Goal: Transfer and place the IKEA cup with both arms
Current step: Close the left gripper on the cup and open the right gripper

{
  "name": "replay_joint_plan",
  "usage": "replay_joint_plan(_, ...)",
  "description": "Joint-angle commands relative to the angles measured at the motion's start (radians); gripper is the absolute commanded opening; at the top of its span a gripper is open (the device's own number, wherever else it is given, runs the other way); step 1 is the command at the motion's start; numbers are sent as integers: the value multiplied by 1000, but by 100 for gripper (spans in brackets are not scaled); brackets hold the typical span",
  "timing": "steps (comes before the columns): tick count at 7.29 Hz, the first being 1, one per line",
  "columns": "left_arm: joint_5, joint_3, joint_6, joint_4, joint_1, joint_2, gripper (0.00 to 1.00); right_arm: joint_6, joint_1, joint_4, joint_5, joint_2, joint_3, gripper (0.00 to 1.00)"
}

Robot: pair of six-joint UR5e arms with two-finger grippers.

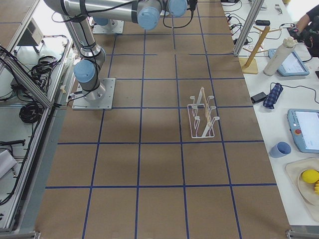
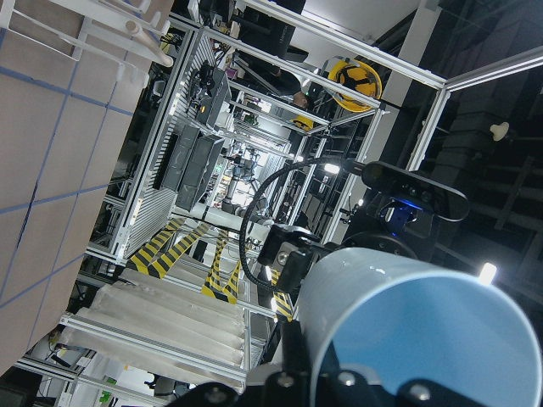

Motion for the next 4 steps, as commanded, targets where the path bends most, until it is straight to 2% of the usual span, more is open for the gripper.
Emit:
replay_joint_plan(1,23,0,0,-6,41,3,0,58,-32,-58,-97,5,-3,100)
replay_joint_plan(2,148,7,-9,0,82,8,0,60,-44,-55,-104,2,-3,100)
replay_joint_plan(3,260,8,-7,0,128,16,0,61,-43,-56,-151,-6,-3,100)
replay_joint_plan(4,399,11,-4,2,176,16,0,61,-37,-56,-297,-14,-2,100)
